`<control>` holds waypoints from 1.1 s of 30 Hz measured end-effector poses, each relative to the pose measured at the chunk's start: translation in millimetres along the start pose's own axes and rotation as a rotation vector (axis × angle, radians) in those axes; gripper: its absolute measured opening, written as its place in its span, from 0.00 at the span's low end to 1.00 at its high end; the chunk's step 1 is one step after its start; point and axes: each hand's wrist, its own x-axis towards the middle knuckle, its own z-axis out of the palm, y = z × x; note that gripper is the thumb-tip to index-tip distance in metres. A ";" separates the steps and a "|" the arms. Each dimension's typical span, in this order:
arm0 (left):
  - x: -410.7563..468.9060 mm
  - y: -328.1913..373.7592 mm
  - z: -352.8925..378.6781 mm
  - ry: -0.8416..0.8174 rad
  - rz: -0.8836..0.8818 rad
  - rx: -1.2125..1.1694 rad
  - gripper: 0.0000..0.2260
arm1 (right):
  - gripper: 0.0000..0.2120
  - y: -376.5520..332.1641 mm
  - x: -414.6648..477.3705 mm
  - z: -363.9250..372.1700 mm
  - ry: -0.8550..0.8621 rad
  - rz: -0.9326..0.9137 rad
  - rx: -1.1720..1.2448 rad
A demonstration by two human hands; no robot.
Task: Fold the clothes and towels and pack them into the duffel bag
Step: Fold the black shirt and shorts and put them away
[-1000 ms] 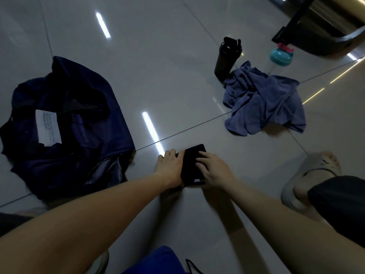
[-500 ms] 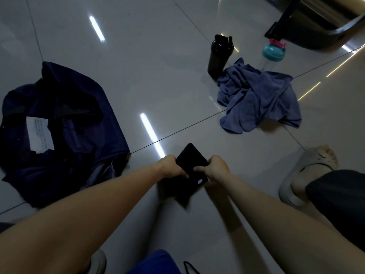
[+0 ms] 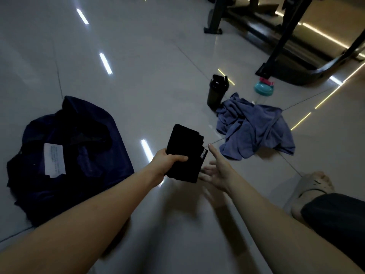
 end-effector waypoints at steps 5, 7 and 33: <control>-25.4 35.8 -16.4 -0.146 0.113 -0.008 0.19 | 0.29 -32.9 -54.1 66.1 -0.421 -0.133 0.059; -33.9 41.7 -23.3 -0.163 0.158 0.049 0.18 | 0.22 -44.6 -71.3 88.7 -0.298 -0.303 -0.112; -176.3 264.0 -220.5 0.096 0.562 0.367 0.12 | 0.12 -122.1 -191.3 265.4 -0.553 -0.810 -0.618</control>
